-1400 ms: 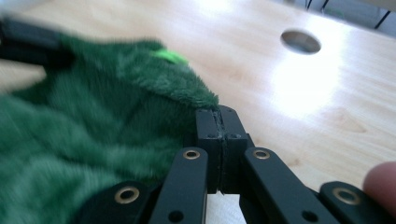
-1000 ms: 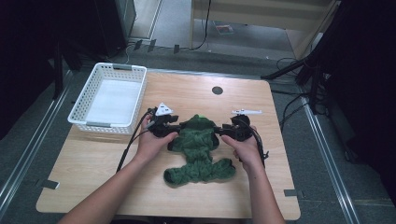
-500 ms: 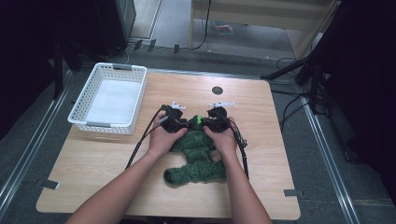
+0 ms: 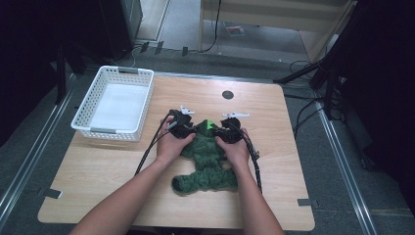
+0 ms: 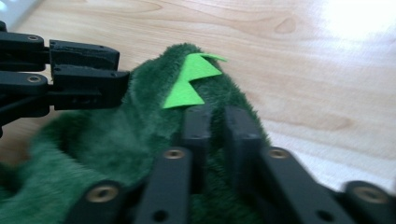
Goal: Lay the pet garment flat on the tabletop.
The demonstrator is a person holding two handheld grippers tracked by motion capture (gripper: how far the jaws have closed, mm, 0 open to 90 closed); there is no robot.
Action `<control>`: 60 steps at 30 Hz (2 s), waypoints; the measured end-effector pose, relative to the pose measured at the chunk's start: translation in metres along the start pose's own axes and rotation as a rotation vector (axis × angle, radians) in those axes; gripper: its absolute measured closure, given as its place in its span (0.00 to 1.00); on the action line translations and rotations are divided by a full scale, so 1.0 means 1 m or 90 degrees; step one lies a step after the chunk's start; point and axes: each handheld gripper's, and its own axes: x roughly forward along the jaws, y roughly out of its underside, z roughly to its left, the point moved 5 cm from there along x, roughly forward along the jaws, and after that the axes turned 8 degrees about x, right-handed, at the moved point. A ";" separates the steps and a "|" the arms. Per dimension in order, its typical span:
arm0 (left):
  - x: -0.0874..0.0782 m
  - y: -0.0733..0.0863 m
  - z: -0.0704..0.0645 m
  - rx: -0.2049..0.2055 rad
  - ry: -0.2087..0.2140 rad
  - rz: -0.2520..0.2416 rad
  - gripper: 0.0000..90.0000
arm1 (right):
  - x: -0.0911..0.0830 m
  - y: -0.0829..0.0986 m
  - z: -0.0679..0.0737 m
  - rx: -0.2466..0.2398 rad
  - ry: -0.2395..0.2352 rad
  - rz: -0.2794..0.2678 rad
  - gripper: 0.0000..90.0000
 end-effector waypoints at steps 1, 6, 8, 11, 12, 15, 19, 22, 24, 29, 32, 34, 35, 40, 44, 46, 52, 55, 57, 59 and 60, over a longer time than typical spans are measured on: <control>-0.005 -0.002 0.001 -0.008 0.001 -0.021 0.74 | -0.003 -0.001 0.000 0.014 -0.010 -0.003 0.80; -0.017 -0.014 -0.001 -0.011 -0.001 -0.082 0.74 | -0.028 -0.011 0.000 0.028 -0.045 -0.089 0.90; -0.013 -0.015 -0.007 0.006 0.016 -0.071 0.74 | -0.030 -0.013 0.000 0.013 -0.032 -0.093 0.90; -0.001 -0.011 -0.019 0.035 0.045 -0.024 0.75 | -0.019 -0.008 -0.002 0.001 -0.015 -0.040 0.90; 0.003 -0.007 -0.022 0.033 0.061 -0.008 0.76 | -0.015 -0.004 -0.005 0.002 -0.003 -0.021 0.89; 0.009 0.001 -0.023 0.047 0.065 0.023 0.78 | -0.009 0.005 -0.012 0.008 -0.003 -0.012 0.90; 0.012 0.000 -0.020 0.035 0.055 0.020 0.81 | -0.010 0.005 -0.016 0.001 0.002 -0.023 0.90; 0.013 -0.002 -0.019 0.033 0.055 0.027 0.83 | -0.020 -0.001 -0.015 0.005 0.055 -0.066 0.88; 0.013 -0.002 -0.018 0.032 0.061 0.028 0.83 | -0.035 -0.007 -0.006 0.025 0.027 -0.107 0.87; 0.013 -0.002 -0.016 0.033 0.065 0.032 0.84 | -0.064 0.012 0.042 -0.017 -0.061 -0.083 0.76; 0.013 -0.002 -0.016 0.031 0.058 0.029 0.85 | -0.062 0.043 0.054 -0.063 -0.064 -0.033 0.72; 0.014 -0.002 -0.016 0.031 0.052 0.031 0.86 | -0.056 0.061 0.052 -0.091 -0.037 0.000 0.71; 0.014 -0.003 -0.016 0.028 0.045 0.026 0.86 | -0.054 0.069 0.049 -0.094 -0.035 0.014 0.71; 0.016 -0.004 -0.016 0.037 0.021 0.027 0.87 | -0.063 0.087 0.049 -0.106 -0.044 0.054 0.74; 0.017 -0.005 -0.017 0.038 0.004 0.027 0.87 | -0.068 0.093 0.050 -0.119 -0.063 0.072 0.72; 0.017 -0.005 -0.019 0.038 0.012 0.026 0.83 | -0.074 0.085 0.047 -0.099 -0.098 0.056 0.68; -0.004 -0.005 -0.024 0.043 0.137 -0.043 0.61 | -0.104 0.041 0.018 -0.060 0.008 -0.117 0.66; -0.014 -0.003 -0.015 0.014 0.131 -0.068 0.58 | -0.099 0.022 0.001 -0.015 0.047 -0.130 0.66; -0.020 -0.001 -0.012 -0.002 0.141 -0.072 0.58 | -0.084 0.014 -0.002 -0.013 0.068 -0.122 0.67; -0.024 0.004 -0.015 0.015 0.171 -0.062 0.58 | -0.070 0.010 -0.001 -0.027 0.084 -0.115 0.68; -0.025 0.006 -0.017 0.024 0.176 -0.057 0.58 | -0.060 0.009 0.001 -0.056 0.103 -0.115 0.69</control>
